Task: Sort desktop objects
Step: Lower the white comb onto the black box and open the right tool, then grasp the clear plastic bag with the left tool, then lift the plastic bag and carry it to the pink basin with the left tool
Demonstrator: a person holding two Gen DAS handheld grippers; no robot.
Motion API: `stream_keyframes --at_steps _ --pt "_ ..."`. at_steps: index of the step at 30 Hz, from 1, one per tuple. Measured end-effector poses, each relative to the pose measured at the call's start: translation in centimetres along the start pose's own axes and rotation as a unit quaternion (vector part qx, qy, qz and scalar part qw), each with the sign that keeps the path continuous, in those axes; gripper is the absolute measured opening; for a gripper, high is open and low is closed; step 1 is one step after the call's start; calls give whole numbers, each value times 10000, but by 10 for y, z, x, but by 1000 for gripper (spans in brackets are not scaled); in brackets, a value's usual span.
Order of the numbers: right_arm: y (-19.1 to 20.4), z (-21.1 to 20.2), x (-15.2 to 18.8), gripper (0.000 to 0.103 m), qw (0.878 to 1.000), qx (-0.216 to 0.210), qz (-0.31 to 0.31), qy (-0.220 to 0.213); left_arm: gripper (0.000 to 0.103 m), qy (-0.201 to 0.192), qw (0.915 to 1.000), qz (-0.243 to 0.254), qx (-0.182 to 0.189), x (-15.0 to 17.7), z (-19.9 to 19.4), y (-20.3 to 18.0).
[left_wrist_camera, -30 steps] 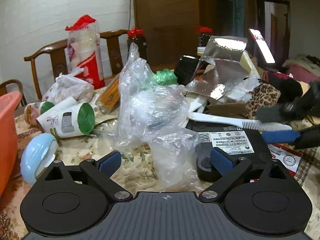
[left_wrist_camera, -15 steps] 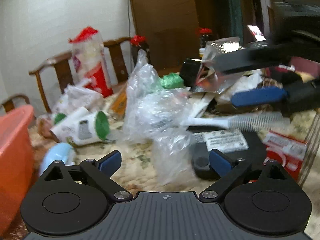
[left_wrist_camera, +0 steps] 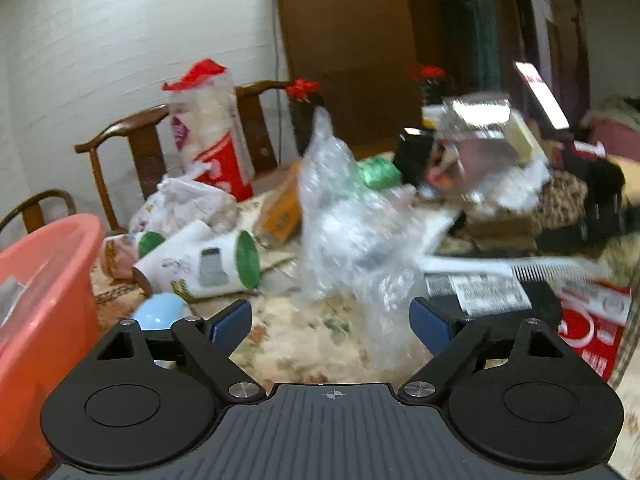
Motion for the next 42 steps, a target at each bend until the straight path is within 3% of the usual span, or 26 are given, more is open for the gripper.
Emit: stream_keyframes --at_steps 2,7,11,13,17,21,22,24,28,31,32,36,42 --pt "3 2 2 63 9990 161 -392 131 94 -72 9999 -122 -66 -10 -2 8" --pt "24 24 7 63 9938 70 -1071 286 103 -344 9985 -180 -389 -42 0 20" --pt "30 40 8 68 9866 248 -1535 503 103 -190 9987 -9 -474 -51 29 11" --pt "25 40 9 68 9850 309 -1603 563 103 -56 9988 41 -481 -48 43 8" --pt "14 29 13 72 9854 -131 -1561 671 103 199 9993 22 -314 -35 66 -1" --pt "2 29 14 72 9909 -448 -1044 727 101 397 9990 -153 -96 -29 82 -14" --pt "1 29 13 72 9916 -464 -984 692 92 434 9990 -120 -53 -27 84 -20" --pt "2 27 13 50 9926 -546 -898 607 83 429 9990 -75 36 -23 84 -29" --pt "4 24 12 39 9939 -604 -699 598 67 403 9991 -105 48 -22 84 -31" --pt "3 17 11 16 9949 -513 -708 500 50 470 9983 -281 206 -20 82 -29" --pt "3 13 11 4 9952 -484 -713 463 48 466 9982 -305 212 -20 80 -29" --pt "-1 5 15 3 9953 -326 -786 466 35 412 9984 -341 157 -21 74 -29" --pt "2 -4 15 3 9953 -255 -874 324 4 181 9994 -286 85 -33 54 -23"
Point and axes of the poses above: each gripper's, at about its wrist camera, not at the fingertips, and z roughly the way its jaws point, y to its left, x to its underside, the point moved 9 cm from there along z, roughly the way its jaws point, and after that the axes turned 13 degrees about -x, right-handed, at the moved point
